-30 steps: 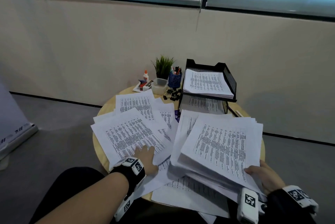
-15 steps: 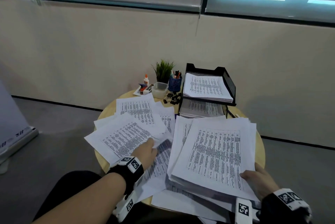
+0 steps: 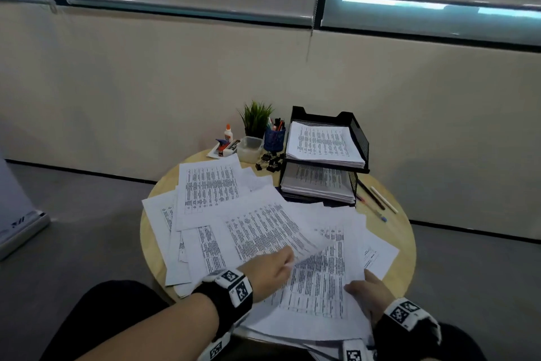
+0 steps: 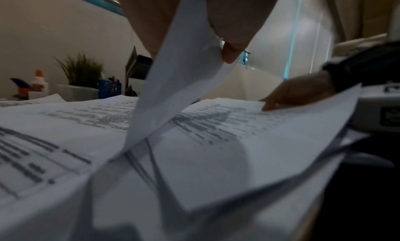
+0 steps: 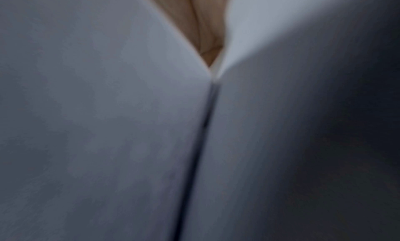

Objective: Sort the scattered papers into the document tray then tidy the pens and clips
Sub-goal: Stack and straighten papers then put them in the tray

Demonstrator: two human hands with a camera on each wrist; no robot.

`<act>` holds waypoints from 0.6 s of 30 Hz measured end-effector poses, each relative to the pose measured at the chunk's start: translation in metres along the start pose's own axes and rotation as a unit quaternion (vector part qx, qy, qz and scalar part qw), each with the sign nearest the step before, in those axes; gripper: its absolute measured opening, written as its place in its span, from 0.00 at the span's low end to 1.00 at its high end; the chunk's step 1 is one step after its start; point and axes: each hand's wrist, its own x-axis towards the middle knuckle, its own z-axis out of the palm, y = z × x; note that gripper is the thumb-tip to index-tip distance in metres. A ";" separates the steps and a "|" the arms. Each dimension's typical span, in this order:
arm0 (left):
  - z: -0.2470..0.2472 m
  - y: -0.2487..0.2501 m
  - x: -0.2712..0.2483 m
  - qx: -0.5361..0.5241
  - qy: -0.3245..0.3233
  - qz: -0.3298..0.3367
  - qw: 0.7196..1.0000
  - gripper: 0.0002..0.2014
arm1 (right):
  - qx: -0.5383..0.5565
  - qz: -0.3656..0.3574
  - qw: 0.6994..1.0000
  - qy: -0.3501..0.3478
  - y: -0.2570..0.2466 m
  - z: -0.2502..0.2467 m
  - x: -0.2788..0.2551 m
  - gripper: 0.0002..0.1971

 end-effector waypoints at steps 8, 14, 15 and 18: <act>0.019 0.010 -0.010 0.087 -0.097 0.065 0.989 0.09 | 0.065 0.090 0.994 -0.027 -0.003 -0.005 0.004 0.19; 0.023 0.018 -0.008 0.088 -0.132 0.116 0.980 0.12 | -0.035 0.044 0.998 -0.028 0.008 -0.006 0.017 0.30; 0.021 0.015 -0.007 0.072 -0.129 0.099 0.984 0.15 | -0.056 0.042 0.997 -0.030 0.009 -0.006 0.019 0.28; 0.020 0.004 -0.003 0.034 -0.065 0.000 0.997 0.23 | -0.081 0.025 0.995 -0.046 0.006 -0.007 0.016 0.29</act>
